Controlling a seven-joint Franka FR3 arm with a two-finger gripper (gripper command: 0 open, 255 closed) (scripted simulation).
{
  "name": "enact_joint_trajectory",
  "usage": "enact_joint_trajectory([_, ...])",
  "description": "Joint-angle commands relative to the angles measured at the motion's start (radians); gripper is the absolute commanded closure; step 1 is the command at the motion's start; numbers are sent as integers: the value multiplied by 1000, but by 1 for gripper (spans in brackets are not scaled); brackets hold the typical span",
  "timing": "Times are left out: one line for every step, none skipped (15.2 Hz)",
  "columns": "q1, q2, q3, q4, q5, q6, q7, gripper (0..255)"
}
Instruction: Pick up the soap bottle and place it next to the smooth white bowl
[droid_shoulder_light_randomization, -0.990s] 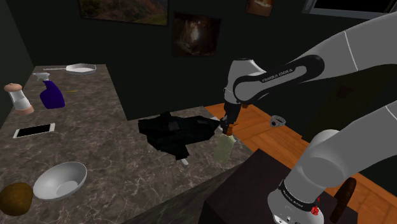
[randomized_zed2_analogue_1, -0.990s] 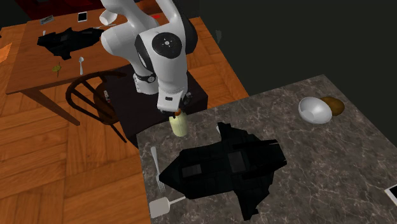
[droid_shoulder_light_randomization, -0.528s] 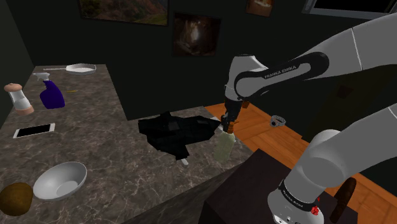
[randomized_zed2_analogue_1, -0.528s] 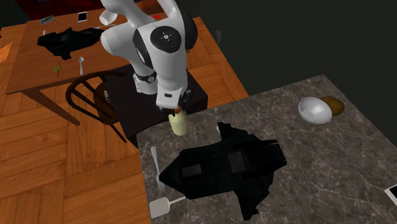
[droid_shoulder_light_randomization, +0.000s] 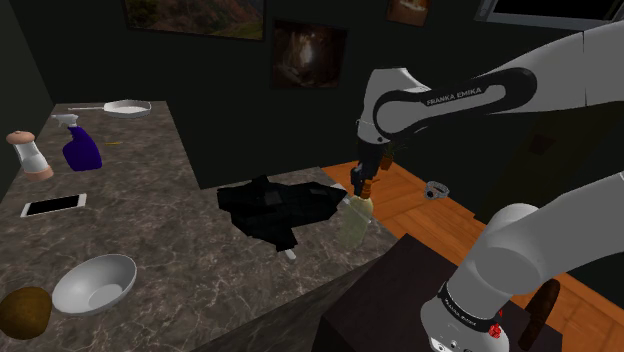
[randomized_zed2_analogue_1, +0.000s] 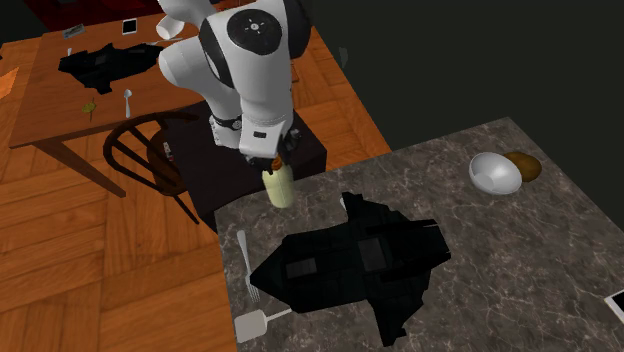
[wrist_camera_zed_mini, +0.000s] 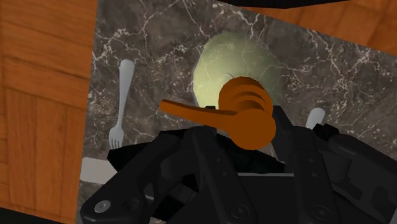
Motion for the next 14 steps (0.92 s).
enact_joint_trajectory([0, -10, 0, 19, 0, -29, 0, 255])
enact_joint_trajectory([0, -15, -1, 29, 0, -44, -1, 255])
enact_joint_trajectory([0, -20, -1, 39, 0, -59, -1, 255])
enact_joint_trajectory([0, -25, -1, 49, 0, -74, -1, 255])
enact_joint_trajectory([0, -30, -1, 59, 0, -89, -1, 255])
enact_joint_trajectory([0, -34, -1, 70, 0, -104, -1, 255])
enact_joint_trajectory([0, -38, -1, 81, 0, -119, -1, 255])
enact_joint_trajectory([0, -41, -2, 92, 0, -133, -2, 255])
enact_joint_trajectory([0, -45, -2, 103, 0, -148, -2, 255])
enact_joint_trajectory([0, -48, -2, 114, 0, -162, -2, 255])
enact_joint_trajectory([0, -51, -2, 126, 0, -176, -2, 255])
enact_joint_trajectory([0, -53, -2, 137, 0, -191, -2, 255])
enact_joint_trajectory([0, -55, -2, 149, 0, -205, -2, 255])
enact_joint_trajectory([0, -57, -2, 161, 0, -219, -2, 255])
